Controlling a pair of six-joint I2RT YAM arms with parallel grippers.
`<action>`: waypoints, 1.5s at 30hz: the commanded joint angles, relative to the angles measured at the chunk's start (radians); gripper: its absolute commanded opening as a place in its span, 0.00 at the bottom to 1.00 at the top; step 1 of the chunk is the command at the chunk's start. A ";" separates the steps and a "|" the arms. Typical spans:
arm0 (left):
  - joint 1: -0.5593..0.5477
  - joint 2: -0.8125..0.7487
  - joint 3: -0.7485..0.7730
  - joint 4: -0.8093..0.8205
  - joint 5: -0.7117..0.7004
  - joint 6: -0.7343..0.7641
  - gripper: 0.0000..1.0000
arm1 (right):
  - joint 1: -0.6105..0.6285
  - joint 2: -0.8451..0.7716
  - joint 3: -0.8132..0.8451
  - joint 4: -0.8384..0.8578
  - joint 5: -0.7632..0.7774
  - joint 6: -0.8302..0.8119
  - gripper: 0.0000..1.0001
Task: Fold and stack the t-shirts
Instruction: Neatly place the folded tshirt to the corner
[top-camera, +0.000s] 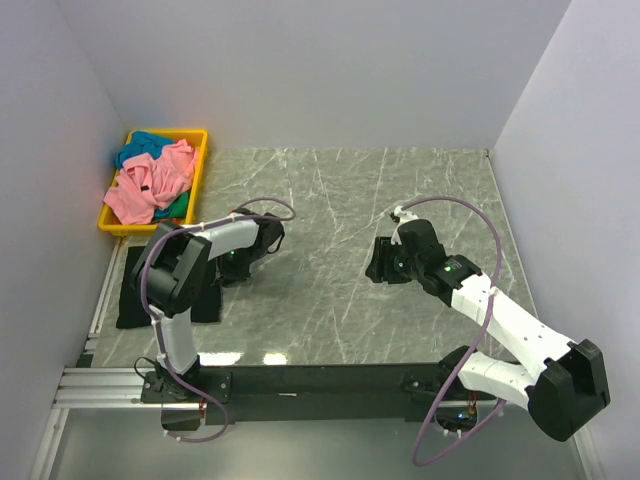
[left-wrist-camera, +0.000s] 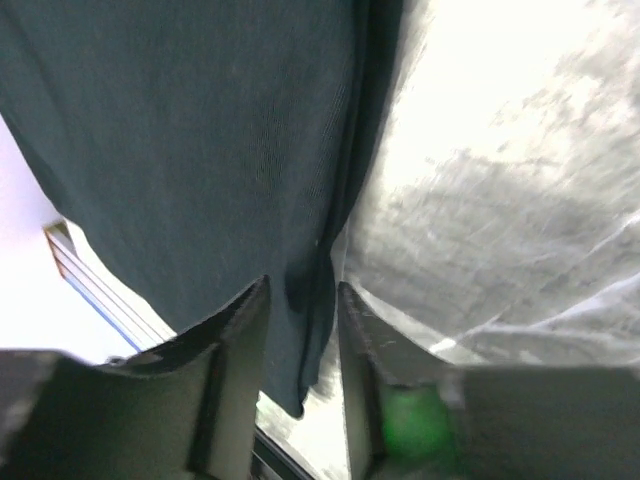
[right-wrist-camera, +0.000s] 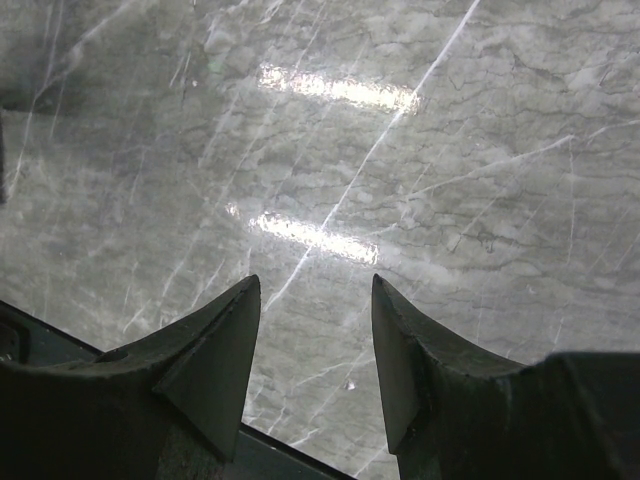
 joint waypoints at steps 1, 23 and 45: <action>-0.018 -0.066 0.013 -0.051 0.034 -0.092 0.40 | -0.007 -0.011 0.008 0.025 0.001 0.003 0.55; 0.085 -0.256 -0.168 0.341 0.444 -0.042 0.35 | -0.007 -0.054 -0.005 0.011 0.018 0.003 0.55; 0.325 -0.261 -0.229 0.195 0.290 -0.050 0.37 | -0.007 -0.057 -0.009 0.017 0.009 0.003 0.55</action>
